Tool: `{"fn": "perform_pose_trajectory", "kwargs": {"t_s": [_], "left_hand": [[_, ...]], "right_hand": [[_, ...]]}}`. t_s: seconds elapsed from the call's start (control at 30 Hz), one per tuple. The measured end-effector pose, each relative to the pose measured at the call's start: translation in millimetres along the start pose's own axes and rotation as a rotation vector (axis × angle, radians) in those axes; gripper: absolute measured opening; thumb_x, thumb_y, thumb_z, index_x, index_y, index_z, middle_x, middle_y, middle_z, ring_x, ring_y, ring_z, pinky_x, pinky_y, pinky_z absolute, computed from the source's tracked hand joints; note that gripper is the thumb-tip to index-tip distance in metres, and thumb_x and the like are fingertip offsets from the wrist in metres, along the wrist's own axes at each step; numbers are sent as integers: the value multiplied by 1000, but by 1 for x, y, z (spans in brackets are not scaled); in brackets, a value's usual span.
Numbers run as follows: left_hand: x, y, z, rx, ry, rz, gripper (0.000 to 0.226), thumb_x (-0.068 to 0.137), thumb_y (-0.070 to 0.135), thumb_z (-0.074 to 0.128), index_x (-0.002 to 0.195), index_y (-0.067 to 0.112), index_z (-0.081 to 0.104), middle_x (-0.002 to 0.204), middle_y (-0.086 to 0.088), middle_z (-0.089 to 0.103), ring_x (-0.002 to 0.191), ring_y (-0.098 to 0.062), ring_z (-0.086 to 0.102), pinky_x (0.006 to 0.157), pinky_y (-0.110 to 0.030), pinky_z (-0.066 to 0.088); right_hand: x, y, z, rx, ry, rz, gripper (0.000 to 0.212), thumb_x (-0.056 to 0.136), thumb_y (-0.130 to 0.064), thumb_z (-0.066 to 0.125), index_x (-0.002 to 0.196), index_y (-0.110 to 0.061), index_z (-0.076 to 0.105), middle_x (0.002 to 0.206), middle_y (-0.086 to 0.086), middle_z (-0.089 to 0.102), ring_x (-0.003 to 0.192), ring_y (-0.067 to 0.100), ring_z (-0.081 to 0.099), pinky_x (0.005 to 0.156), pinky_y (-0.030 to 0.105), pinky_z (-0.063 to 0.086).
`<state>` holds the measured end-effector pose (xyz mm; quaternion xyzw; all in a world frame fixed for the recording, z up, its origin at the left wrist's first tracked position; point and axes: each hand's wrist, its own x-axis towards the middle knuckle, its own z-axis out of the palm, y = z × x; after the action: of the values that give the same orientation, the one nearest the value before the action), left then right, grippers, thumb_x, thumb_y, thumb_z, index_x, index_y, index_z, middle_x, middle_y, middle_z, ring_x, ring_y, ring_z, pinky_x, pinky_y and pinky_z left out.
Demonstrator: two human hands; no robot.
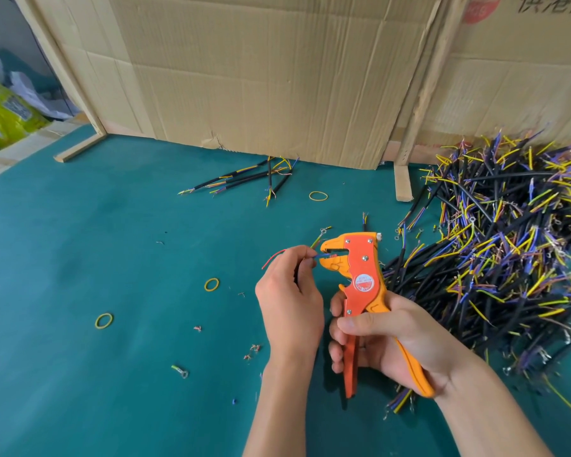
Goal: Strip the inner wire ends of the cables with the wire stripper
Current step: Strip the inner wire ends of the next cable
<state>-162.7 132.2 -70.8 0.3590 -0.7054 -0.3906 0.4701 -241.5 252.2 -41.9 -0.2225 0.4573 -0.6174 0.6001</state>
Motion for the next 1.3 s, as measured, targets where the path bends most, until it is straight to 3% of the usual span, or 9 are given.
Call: {"fn": "perform_pose_trajectory", "kwargs": {"t_s": [0.2,0.37,0.6,0.73,0.87,0.93,1.0,1.1,1.3], "left_hand": [[0,1,0,-8,1,21,24,92,-1,62,86,20,70,79,12,68,67,-4,55,65,-16,42],[0,2,0,-15,-7,12,23,92,0,63,86,22,70,79,13,69,66,-5,56,64,-14,41],[0,3,0,-59,-37,6,22,92,1,64,87,21,70,77,14,69,63,-16,58,59,-23,45],[-1,4,-2,-107,-70,-3,20,93,1,64,90,20,69,78,14,70,67,-15,62,63,-25,49],[0,3,-3,-147,-122,-34,19,94,5,64,101,21,70,76,12,73,68,-11,66,65,-17,49],[0,3,-3,-129,-142,-39,19,95,7,63,97,22,73,76,12,72,67,-11,66,65,-21,51],[1,3,-2,-161,-159,-84,18,97,9,60,90,22,71,74,9,72,62,-10,65,65,-30,54],[3,2,-3,-275,-196,-185,16,100,10,56,89,19,64,74,-1,72,56,-15,64,61,-37,54],[2,3,-2,-366,-291,-245,16,101,8,52,93,21,58,71,-5,70,44,-17,53,47,-24,40]], "right_hand": [[2,2,1,33,19,10,25,80,-20,82,84,-9,60,70,16,49,59,31,53,60,43,51],[2,2,4,55,68,22,37,80,-29,82,76,-10,49,64,13,43,51,27,46,51,37,46],[0,2,8,43,101,4,30,81,-24,79,70,-12,54,63,12,41,49,26,43,50,36,42],[0,3,13,39,138,-26,39,81,-28,79,68,-13,46,59,10,36,44,23,37,47,32,38],[1,4,17,26,217,-96,57,75,-35,81,67,-14,29,51,5,29,33,16,28,39,22,30],[0,3,18,60,153,-89,48,75,-33,83,66,-10,42,53,10,38,38,21,38,41,27,38],[-2,1,18,129,47,-103,33,76,-24,85,81,-6,58,66,16,49,53,30,52,53,39,50],[-4,-1,16,170,-23,-164,36,73,-18,88,93,-6,61,76,19,54,68,37,60,67,48,55],[-5,-7,6,186,57,-298,34,71,-14,85,95,-4,64,86,22,61,72,36,62,69,44,56]]}}
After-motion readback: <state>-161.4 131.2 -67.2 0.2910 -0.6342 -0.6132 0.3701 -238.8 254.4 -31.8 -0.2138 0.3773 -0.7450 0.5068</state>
